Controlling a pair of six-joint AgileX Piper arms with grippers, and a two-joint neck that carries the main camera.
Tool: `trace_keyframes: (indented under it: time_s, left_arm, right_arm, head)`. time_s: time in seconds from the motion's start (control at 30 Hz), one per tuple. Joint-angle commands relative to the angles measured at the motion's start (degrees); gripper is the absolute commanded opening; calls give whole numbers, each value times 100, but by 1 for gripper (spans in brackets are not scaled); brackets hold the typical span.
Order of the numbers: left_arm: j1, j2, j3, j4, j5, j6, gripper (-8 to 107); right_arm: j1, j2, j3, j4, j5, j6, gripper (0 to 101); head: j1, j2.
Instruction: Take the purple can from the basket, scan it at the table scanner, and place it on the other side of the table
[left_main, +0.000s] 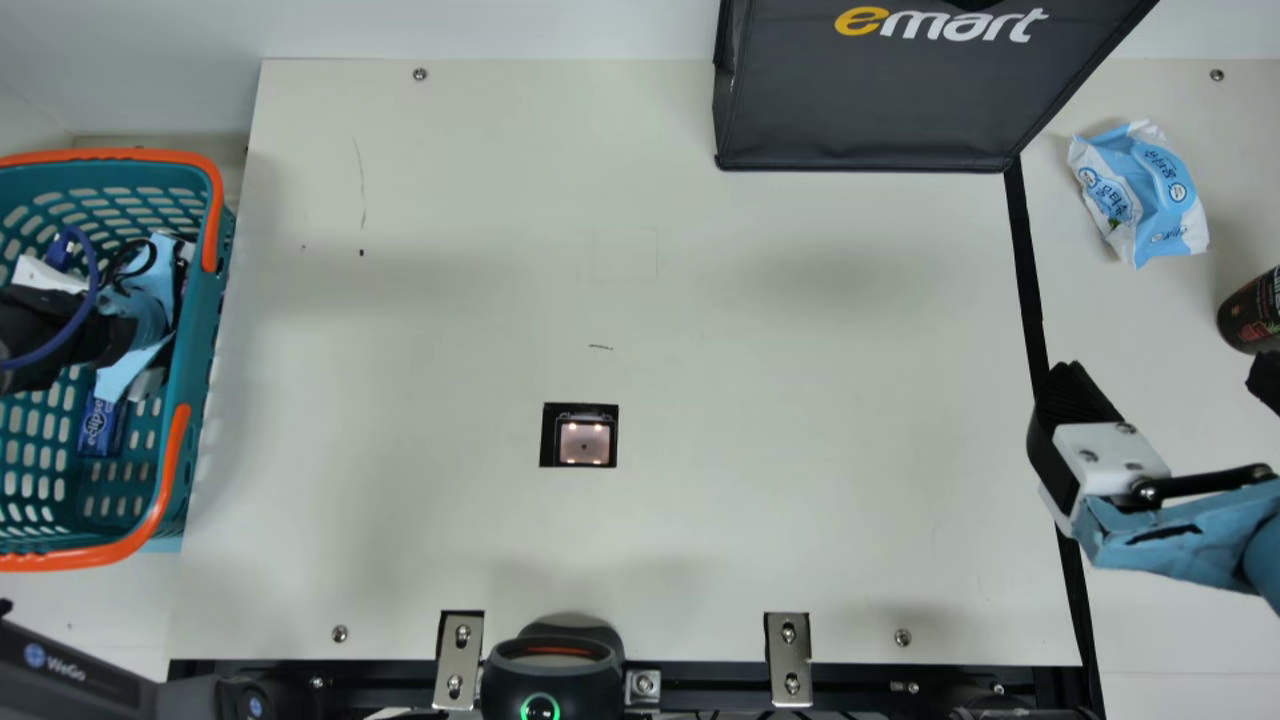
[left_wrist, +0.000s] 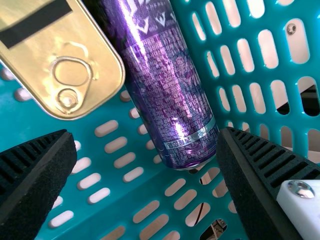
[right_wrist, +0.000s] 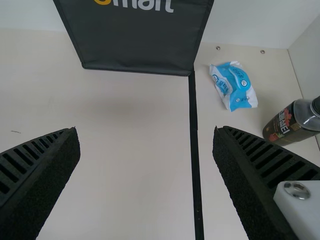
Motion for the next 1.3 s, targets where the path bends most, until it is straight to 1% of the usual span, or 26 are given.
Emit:
trace_keyframes:
  time_s: [0.0, 0.33, 0.67, 0.9, 1.07, 1.27]
  left_arm:
    - [-31, 46, -52, 86, 16, -237, 90]
    - [-186, 363, -404, 686, 132, -1268, 90]
    - [-272, 612, -678, 1703, 383, -2542, 90]
    - [-332, 700, -926, 2482, 791, -3414, 90]
    - [-350, 695, -1067, 2810, 1030, -3776, 90]
    - [-338, 709, -1200, 2943, 1186, -3910, 90]
  right_arm:
    - [0, 0, 0, 0, 0, 0, 95]
    - [0, 0, 0, 0, 0, 0, 95]
    - [0, 0, 0, 0, -2, 0, 95]
    - [0, 0, 0, 0, -2, 0, 95]
    - [0, 0, 0, 0, -2, 0, 95]
    - [0, 0, 0, 0, -2, 0, 95]
  head:
    - [-166, 9]
    - [-166, 9]
    - [-166, 9]
    - [-166, 9]
    - [-166, 9]
    - [-166, 9]
